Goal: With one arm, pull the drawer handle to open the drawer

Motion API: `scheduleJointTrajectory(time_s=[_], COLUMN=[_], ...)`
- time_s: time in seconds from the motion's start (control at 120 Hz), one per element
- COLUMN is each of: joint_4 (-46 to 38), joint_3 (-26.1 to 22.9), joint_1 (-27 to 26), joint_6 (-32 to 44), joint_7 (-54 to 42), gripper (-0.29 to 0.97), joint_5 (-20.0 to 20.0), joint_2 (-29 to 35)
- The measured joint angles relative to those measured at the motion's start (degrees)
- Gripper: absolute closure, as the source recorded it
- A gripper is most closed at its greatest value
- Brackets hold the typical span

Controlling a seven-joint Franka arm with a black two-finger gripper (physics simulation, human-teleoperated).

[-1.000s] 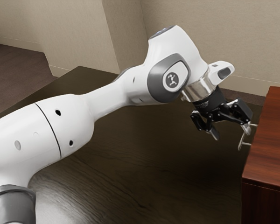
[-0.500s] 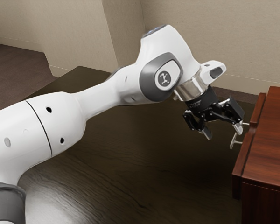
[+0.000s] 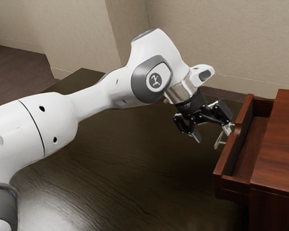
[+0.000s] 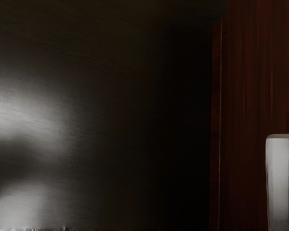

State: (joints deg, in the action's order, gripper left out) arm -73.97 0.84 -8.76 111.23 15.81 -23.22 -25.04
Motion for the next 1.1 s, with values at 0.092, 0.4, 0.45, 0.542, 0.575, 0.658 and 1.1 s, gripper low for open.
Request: scheduleJointTrajectory(time_s=[0.092,0.4,0.45,0.542,0.575,0.658,1.1], joint_4=[-1.41,-3.95,-4.31,-4.51,-4.53,-4.54,-7.53], joint_3=[0.03,0.04,0.04,-0.10,-0.10,-0.06,-0.10], joint_1=[0.77,3.30,3.73,5.13,5.69,6.50,9.36], joint_6=[-0.09,-1.11,-1.28,-1.65,-1.84,-2.34,-3.59], joint_7=[-0.05,-0.18,-0.23,-0.48,-0.57,-0.80,-3.24], gripper=[0.00,0.00,0.00,0.00,0.00,0.00,0.00], joint_5=[0.01,0.19,0.23,0.28,0.29,0.32,2.19], joint_2=[0.74,2.97,3.36,3.63,3.73,3.86,6.43])
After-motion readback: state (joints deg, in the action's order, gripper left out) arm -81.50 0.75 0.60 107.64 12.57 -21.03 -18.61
